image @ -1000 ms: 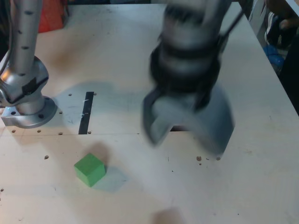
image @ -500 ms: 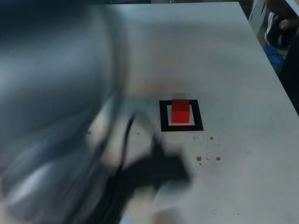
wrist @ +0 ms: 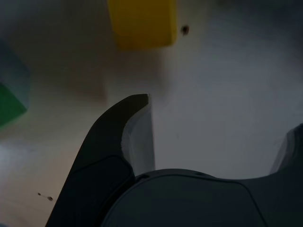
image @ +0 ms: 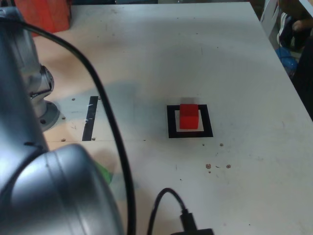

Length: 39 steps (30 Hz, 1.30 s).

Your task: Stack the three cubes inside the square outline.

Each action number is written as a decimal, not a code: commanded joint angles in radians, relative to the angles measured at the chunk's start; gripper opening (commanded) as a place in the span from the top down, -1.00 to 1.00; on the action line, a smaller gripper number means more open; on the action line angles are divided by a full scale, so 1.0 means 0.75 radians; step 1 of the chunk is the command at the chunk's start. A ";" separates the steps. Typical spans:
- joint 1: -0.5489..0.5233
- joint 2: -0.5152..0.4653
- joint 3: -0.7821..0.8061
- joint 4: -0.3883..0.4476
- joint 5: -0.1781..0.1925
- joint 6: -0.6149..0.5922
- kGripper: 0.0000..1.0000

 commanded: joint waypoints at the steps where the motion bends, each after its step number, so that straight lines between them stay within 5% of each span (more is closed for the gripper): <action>1: 0.017 0.006 -0.008 0.018 0.010 0.014 -0.94; 24: 0.122 0.100 -0.029 0.003 0.035 0.098 -0.86; 39: 0.341 0.098 -0.022 0.000 0.086 0.194 -0.86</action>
